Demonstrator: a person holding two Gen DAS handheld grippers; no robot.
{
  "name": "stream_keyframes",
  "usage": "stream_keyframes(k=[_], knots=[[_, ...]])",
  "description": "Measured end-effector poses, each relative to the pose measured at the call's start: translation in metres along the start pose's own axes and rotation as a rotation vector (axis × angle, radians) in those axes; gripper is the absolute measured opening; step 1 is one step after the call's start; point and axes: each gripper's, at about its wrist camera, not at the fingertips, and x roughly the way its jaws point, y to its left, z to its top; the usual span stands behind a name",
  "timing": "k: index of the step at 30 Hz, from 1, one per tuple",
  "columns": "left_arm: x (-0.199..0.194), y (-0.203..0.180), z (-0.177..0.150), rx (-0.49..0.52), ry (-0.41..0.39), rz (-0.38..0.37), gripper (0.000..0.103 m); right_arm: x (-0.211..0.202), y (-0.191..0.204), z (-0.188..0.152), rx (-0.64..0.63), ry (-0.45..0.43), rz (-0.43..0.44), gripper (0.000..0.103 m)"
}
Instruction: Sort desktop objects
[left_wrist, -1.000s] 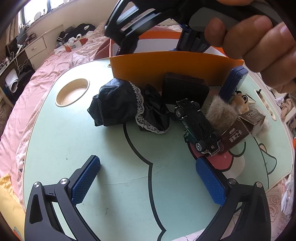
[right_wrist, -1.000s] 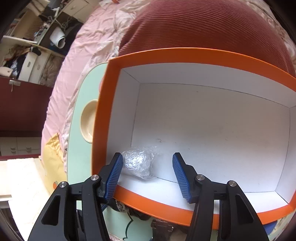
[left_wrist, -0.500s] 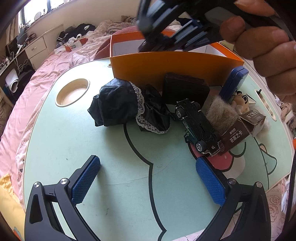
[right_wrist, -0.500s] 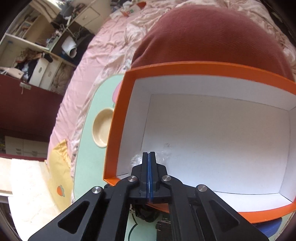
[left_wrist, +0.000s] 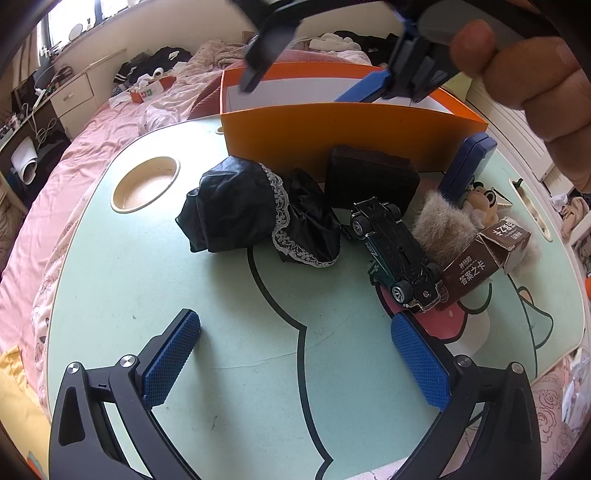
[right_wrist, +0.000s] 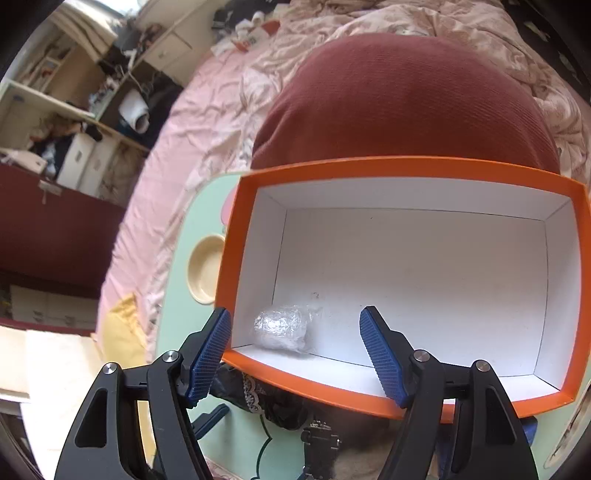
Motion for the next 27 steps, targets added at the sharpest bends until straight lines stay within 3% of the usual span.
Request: stream_keyframes(k=[4,5,7,8,10,11,15,20,27], knots=[[-0.001,-0.001,0.0,-0.001,-0.001,0.001,0.103,0.036,0.013,-0.005,-0.047,0.136,-0.118,0.072],[-0.001,-0.002,0.0,-0.002,0.001,0.001,0.103,0.042,0.016,-0.007,-0.065,0.138,-0.138,0.075],[-0.002,-0.002,0.001,-0.003,0.0,0.0,0.103,0.044,0.021,-0.008,-0.095,0.109,-0.192,0.071],[-0.003,-0.002,0.001,-0.003,0.0,0.001,0.103,0.045,0.025,-0.009,-0.124,0.085,-0.26,0.054],[-0.003,-0.002,0.002,-0.005,0.0,0.0,0.103,0.047,0.025,-0.013,-0.136,0.071,-0.268,0.032],[-0.003,-0.002,0.001,-0.005,-0.001,0.0,0.103,0.048,0.024,-0.015,-0.145,0.056,-0.292,0.031],[-0.003,-0.002,0.001,-0.005,-0.002,0.001,0.103,0.047,0.014,-0.021,-0.123,0.027,-0.26,0.031],[-0.003,-0.002,0.0,-0.007,-0.002,0.002,0.103,0.002,-0.001,-0.028,-0.058,-0.15,-0.126,0.031],[-0.002,-0.001,0.001,-0.014,-0.003,0.009,0.103,-0.069,-0.025,-0.091,-0.067,-0.319,-0.039,0.032]])
